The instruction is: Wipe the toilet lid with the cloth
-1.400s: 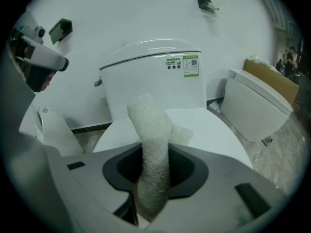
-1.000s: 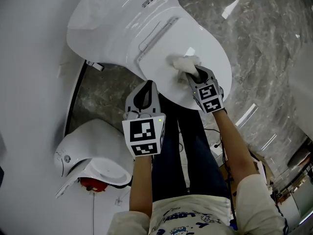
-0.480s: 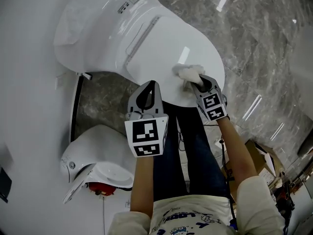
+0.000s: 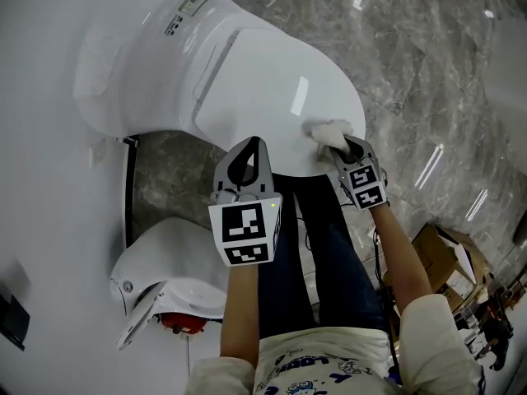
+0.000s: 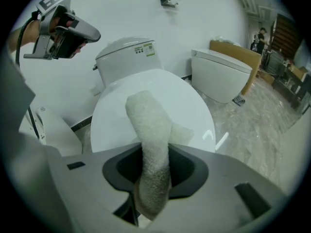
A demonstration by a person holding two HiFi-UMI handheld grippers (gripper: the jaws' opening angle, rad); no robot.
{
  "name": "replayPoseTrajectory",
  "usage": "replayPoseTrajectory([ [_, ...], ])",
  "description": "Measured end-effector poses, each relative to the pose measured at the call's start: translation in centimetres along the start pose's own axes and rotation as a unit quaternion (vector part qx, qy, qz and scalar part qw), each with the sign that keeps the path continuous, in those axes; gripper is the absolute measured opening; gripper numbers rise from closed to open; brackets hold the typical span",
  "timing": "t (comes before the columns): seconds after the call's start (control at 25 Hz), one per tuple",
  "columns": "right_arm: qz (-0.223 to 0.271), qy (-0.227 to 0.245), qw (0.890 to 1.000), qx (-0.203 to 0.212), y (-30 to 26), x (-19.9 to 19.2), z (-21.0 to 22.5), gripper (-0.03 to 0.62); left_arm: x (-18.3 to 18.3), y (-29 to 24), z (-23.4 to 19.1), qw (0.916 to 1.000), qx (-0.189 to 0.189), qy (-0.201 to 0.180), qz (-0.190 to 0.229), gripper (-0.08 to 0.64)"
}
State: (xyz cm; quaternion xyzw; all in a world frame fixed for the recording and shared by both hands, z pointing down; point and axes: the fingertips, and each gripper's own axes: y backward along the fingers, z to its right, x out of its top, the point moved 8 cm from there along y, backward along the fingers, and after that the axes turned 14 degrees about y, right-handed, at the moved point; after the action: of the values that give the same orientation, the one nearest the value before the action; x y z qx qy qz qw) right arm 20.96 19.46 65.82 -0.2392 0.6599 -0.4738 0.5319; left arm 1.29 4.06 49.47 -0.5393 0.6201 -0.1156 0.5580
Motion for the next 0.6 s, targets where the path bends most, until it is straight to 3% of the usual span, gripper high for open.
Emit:
replayPoseTrajectory([
  [0.32,-0.02,-0.046,0.999,-0.018,1.8,-3.9,0.2,0.118,-0.6,0.2,1.4,1.0,-0.006,-0.006,-0.003,0.005],
  [0.6,-0.04,-0.06,0.997,-0.019,1.6,-3.9,0.3,0.119,-0.6,0.8,0.5,0.9999,0.008,0.006,0.006,0.005],
])
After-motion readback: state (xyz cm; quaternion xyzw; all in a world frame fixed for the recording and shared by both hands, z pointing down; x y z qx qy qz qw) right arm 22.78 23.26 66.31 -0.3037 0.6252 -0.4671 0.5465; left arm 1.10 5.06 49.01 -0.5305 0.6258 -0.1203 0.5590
